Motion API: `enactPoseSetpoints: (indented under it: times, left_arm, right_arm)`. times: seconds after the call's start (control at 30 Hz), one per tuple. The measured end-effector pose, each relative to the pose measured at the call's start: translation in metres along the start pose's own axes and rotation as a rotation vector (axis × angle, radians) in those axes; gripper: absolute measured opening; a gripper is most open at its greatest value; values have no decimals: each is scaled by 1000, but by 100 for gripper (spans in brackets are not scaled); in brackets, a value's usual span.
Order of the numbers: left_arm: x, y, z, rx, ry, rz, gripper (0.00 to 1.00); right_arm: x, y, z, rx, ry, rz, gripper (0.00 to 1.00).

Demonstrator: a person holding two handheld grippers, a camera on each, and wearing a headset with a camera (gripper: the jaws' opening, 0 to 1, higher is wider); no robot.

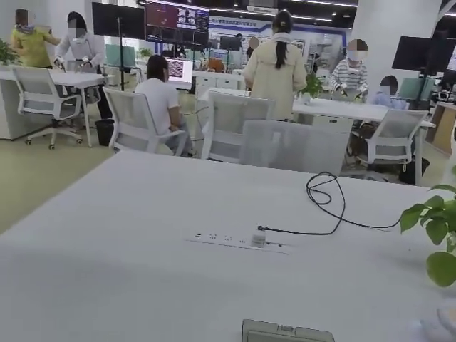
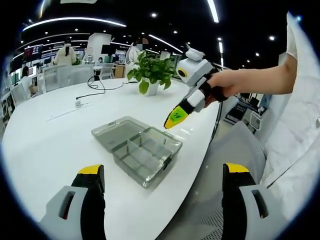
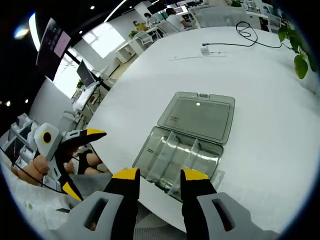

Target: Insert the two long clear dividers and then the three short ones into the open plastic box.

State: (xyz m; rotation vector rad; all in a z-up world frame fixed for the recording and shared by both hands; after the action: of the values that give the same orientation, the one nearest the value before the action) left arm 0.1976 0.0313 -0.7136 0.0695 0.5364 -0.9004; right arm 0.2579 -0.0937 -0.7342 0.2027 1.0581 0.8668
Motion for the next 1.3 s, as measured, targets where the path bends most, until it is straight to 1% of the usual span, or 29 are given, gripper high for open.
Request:
enactPoseSetpoints:
  times: [0.03, 0.07, 0.13, 0.17, 0.2, 0.23, 0.27, 0.3, 0.37, 0.4, 0.43, 0.5, 0.53, 0.57, 0.63, 0.67, 0.7, 0.87, 0.9, 0.93, 1.0, 1.03, 1.1, 1.13, 1.2, 1.23, 1.3]
  left_arm:
    - [-1, 0, 0, 1, -3, 7, 100]
    - [-1, 0, 0, -5, -4, 14, 100]
    - [-3, 1, 0, -9, -10, 25, 100]
    - [-3, 1, 0, -10, -10, 29, 100]
    - [-4, 0, 0, -10, -9, 34, 100]
    - [-4, 0, 0, -9, -10, 36, 100]
    - [-4, 1, 0, -10, -9, 40, 100]
    - [-4, 1, 0, -9, -9, 43, 100]
    - [-4, 1, 1, -10, -12, 47, 100]
    - [-4, 0, 1, -12, -14, 47, 100]
    - [-4, 0, 1, -11, -14, 48, 100]
    - [-4, -1, 2, -7, -12, 50, 100]
    - [-4, -2, 2, -8, -13, 50, 100]
    - [-4, -2, 2, -8, -15, 49, 100]
    - [-4, -2, 1, -6, -12, 48, 100]
    - [-4, -3, 1, -6, -11, 47, 100]
    - [-4, -4, 1, -6, -10, 44, 100]
    - [-3, -4, -1, -3, -7, 38, 100]
    - [-3, -4, -1, -3, -6, 38, 100]
    - [-3, -4, -1, -2, -4, 38, 100]
    - [-3, -4, -2, -1, -4, 40, 100]
    - [-3, -3, -2, -3, -4, 41, 100]
    - [-3, -4, -2, -2, -4, 41, 100]
    - [-3, -4, -3, -3, -4, 40, 100]
    - [-3, -4, -3, -3, -3, 38, 100]
    - [-2, -5, -4, -2, -3, 37, 100]
    - [-2, -4, -4, -4, -3, 36, 100]
  right_arm:
    - [-3, -2, -3, -26, 18, 1, 35]
    - [-8, -7, -8, -61, 42, -10, 36]
    - [-16, -14, -13, -133, 65, -20, 39]
    - [-19, -16, -17, -135, 78, -22, 40]
    - [-23, -19, -20, -169, 89, -12, 41]
    - [-25, -21, -24, -175, 101, -12, 42]
    - [-28, -25, -29, -198, 126, -19, 43]
    - [-29, -27, -31, -235, 137, -16, 44]
    - [-32, -33, -37, -266, 168, -19, 47]
    - [-34, -36, -40, -302, 185, -18, 47]
    - [-34, -37, -41, -330, 189, -15, 48]
    - [-35, -41, -45, -380, 216, -12, 49]
    - [-34, -42, -45, -420, 218, -7, 49]
    - [-34, -45, -48, -464, 244, -10, 52]
    - [-32, -49, -52, -543, 278, -9, 56]
    - [-32, -50, -56, -562, 299, -6, 59]
    - [-30, -51, -58, -603, 314, 7, 59]
    - [-23, -62, -65, -714, 362, 21, 59]
    - [-23, -65, -66, -722, 375, 18, 59]
    - [-22, -70, -69, -753, 406, 14, 59]
    - [-19, -75, -71, -812, 434, 16, 57]
    - [-17, -76, -72, -819, 442, 15, 56]
    - [-13, -80, -74, -856, 454, 28, 55]
    - [-13, -81, -74, -860, 457, 29, 54]
    - [-10, -88, -75, -889, 487, 17, 52]
    - [-8, -90, -76, -908, 496, 23, 51]
    - [-5, -95, -77, -911, 510, 18, 50]
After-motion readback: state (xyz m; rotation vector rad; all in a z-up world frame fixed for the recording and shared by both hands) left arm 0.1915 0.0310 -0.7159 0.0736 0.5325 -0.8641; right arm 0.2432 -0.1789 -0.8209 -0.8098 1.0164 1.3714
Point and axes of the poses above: the centre of the closed fingertips' face, and the gripper's own axes: x roughly forward along the fingers, y roughly to its left, z roughly out of its top, the point moved 1 cm from there along -x, roughly backward along the fingers, and after that the axes turned 6 degrees about z, right-handed, at the moved point
